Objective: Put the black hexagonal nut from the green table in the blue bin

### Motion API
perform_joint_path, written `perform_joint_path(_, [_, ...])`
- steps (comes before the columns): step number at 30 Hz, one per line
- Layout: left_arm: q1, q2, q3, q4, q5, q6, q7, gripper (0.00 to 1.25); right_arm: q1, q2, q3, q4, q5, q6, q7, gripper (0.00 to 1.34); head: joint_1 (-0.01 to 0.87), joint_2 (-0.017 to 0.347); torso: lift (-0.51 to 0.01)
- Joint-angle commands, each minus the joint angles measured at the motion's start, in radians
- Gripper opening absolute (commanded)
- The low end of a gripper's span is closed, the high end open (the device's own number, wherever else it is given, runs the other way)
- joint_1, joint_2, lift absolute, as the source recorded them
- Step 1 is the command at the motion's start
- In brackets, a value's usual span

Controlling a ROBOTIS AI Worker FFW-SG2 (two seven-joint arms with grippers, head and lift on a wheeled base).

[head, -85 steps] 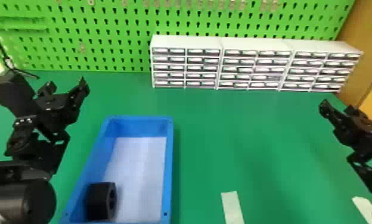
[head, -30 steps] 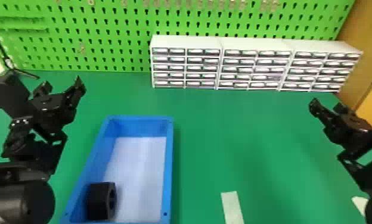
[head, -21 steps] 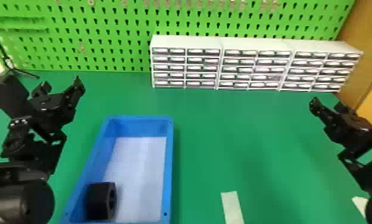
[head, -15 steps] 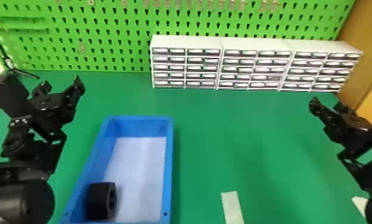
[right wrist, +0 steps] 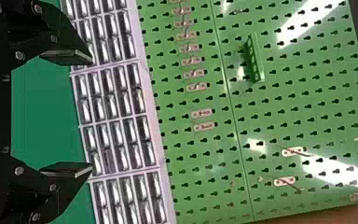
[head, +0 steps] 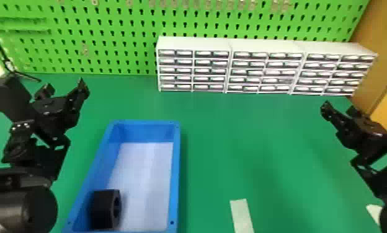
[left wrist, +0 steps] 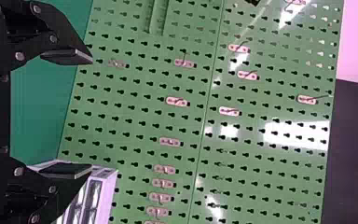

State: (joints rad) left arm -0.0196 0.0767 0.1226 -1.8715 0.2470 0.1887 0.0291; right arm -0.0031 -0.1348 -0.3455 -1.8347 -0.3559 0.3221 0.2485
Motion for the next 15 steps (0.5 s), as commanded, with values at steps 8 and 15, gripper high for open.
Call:
perform_joint_path(8, [0.001,0.000,0.002,0.000,0.000,0.000,0.000,0.81,0.000,0.000,0.000,0.000,0.000,0.000,0.000,0.88,0.692,0.008,-0.097])
perform_joint_path(15, [0.001,0.000,0.003,0.000,0.000,0.000,0.000,0.81,0.000,-0.002,0.000,0.000,0.000,0.000,0.000,0.88,0.692,0.008,-0.097])
